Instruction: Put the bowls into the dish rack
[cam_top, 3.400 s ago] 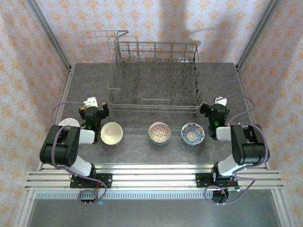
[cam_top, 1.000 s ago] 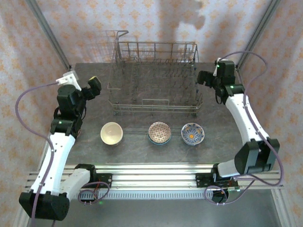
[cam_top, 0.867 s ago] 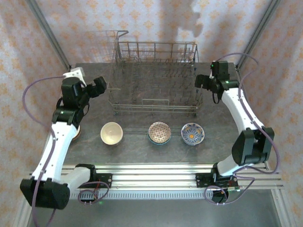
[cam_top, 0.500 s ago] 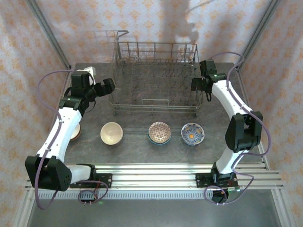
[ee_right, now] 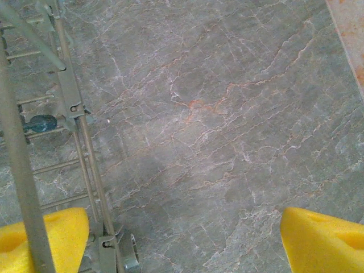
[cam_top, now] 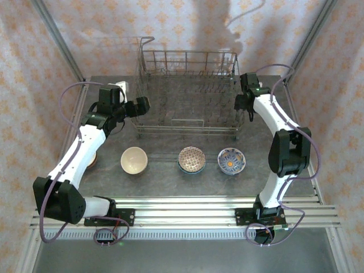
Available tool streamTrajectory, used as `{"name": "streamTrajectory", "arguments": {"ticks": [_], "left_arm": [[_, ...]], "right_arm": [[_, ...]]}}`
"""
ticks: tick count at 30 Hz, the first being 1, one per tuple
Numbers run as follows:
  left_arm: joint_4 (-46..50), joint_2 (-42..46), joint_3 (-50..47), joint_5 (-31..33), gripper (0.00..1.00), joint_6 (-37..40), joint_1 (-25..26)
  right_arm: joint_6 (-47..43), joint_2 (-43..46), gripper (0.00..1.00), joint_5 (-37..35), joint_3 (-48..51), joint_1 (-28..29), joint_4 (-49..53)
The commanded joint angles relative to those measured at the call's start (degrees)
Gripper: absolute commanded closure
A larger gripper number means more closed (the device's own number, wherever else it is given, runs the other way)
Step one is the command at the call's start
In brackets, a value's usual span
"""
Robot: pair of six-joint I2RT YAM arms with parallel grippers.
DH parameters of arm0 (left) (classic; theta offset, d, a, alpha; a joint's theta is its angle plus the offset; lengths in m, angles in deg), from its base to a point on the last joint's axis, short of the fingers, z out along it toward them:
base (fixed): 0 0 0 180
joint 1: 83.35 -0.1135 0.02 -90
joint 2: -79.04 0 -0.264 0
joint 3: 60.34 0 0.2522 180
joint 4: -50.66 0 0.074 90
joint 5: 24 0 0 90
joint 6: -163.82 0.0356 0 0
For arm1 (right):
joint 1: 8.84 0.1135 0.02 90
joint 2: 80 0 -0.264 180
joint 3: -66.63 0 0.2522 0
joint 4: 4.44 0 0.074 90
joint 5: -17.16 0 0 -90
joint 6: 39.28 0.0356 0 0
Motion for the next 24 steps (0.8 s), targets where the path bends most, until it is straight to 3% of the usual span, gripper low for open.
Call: {"name": "streamTrajectory", "arguments": {"ticks": [1, 24], "left_arm": [[-1.2, -1.2, 0.3, 0.9, 0.01, -0.5, 1.3], [0.5, -16.0, 13.0, 3.5, 0.01, 0.1, 13.9]], "right_arm": [[2.6, 1.2, 0.15, -2.6, -0.7, -3.5, 1.8], [5.3, 3.5, 0.2, 3.0, 4.6, -18.0, -0.5]]}}
